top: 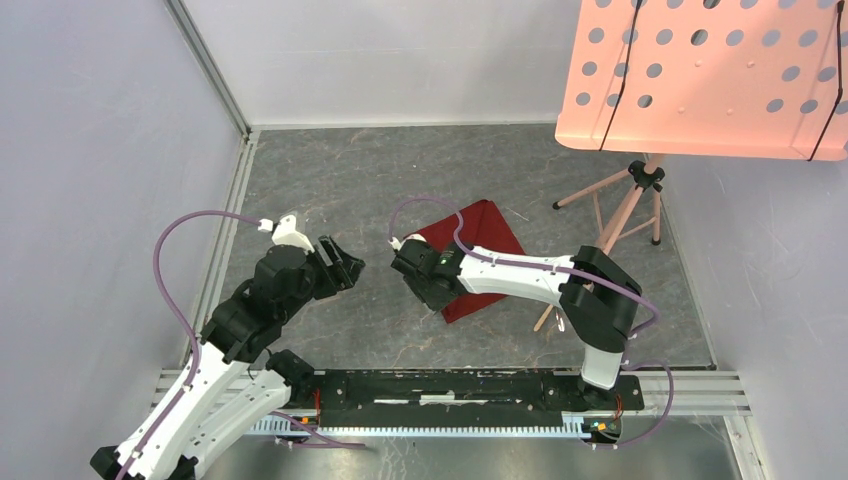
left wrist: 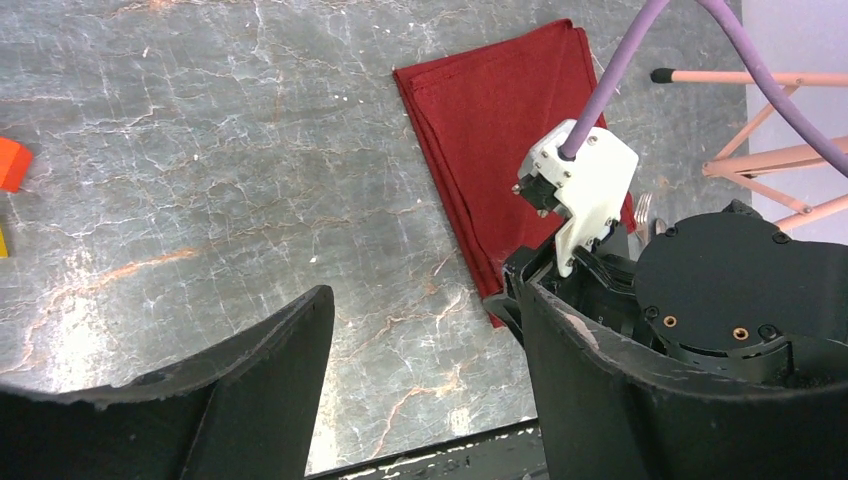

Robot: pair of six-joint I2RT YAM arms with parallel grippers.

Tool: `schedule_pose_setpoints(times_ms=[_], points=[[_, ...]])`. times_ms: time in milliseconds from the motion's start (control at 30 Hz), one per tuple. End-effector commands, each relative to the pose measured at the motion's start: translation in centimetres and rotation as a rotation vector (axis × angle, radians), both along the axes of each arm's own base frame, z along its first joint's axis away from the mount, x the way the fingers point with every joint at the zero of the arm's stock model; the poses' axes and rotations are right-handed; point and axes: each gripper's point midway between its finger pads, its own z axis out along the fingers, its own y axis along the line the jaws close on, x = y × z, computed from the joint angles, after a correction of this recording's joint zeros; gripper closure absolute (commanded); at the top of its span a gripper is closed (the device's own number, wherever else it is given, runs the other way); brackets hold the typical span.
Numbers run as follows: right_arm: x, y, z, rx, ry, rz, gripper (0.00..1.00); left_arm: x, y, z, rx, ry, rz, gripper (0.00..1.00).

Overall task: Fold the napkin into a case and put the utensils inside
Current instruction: Pick up the upper triangle-folded napkin from the center of the board.

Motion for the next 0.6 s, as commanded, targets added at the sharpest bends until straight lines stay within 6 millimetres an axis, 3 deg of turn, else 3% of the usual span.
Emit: schedule_pose_setpoints(times_ms=[0, 567], points=[[-0.1, 0.5, -0.2, 0.024, 0.005, -0.008, 0.53, 0.2, 0.8, 0.4, 0.044, -0.027, 0.014, 0.24], [-0.6, -1.1, -4.1, -0.025, 0.012, 0.002, 0.51, -0.2, 1.1, -0.2, 0.062, -0.012, 0.009, 0.24]])
